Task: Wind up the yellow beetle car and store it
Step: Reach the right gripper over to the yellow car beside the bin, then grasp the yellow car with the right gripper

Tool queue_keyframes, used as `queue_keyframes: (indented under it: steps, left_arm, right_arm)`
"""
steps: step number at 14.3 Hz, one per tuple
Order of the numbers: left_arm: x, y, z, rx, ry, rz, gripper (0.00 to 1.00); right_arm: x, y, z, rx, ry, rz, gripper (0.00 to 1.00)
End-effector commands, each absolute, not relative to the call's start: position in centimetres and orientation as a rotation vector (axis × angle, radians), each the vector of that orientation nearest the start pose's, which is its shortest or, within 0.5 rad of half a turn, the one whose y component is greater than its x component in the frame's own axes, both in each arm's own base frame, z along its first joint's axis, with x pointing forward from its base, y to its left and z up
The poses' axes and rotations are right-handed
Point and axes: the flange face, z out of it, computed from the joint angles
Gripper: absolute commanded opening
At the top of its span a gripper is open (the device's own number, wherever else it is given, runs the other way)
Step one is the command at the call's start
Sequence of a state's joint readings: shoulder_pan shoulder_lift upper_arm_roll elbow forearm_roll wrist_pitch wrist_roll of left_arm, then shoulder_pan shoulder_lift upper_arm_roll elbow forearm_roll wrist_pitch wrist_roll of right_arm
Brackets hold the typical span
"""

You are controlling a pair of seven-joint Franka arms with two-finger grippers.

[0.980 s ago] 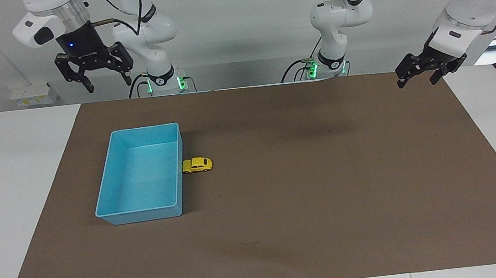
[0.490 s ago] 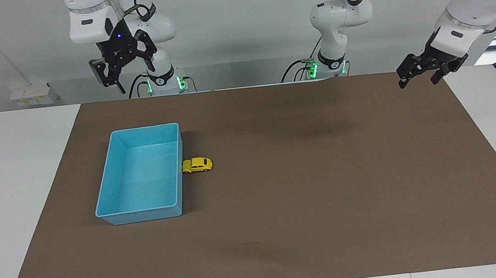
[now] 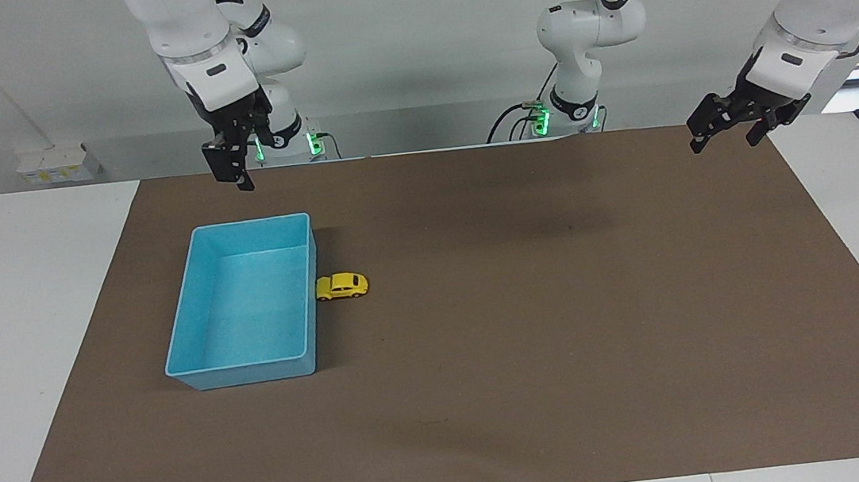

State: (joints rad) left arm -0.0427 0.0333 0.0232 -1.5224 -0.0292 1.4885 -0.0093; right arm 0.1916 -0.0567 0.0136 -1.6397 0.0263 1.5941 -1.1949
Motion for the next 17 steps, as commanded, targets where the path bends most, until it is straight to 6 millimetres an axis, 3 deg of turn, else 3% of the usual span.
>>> queue_keyframes:
  steps: [1, 6, 9, 12, 17]
  left_arm:
    - [55.6, -1.2, 62.4, -3.157, -0.003, 0.122, 1.0]
    - [55.6, -1.2, 62.4, -3.157, -0.003, 0.122, 1.0]
    - [55.6, -1.2, 62.4, -3.157, -0.003, 0.122, 1.0]
    - [55.6, -1.2, 62.4, -3.157, -0.003, 0.122, 1.0]
    - [55.6, -1.2, 62.4, -3.157, -0.003, 0.122, 1.0]
  right_arm:
    - [53.7, 12.1, 57.3, -2.235, -2.182, 0.002, 1.0]
    - [54.6, 15.7, 49.4, -2.163, -2.26, -0.012, 1.0]
    - [54.5, 16.0, 45.6, -2.163, -2.273, -0.031, 1.0]
    - [54.0, 15.7, 43.5, -2.152, -2.276, -0.011, 1.0]
    - [53.6, 15.8, 36.7, -2.168, -2.289, -0.062, 1.0]
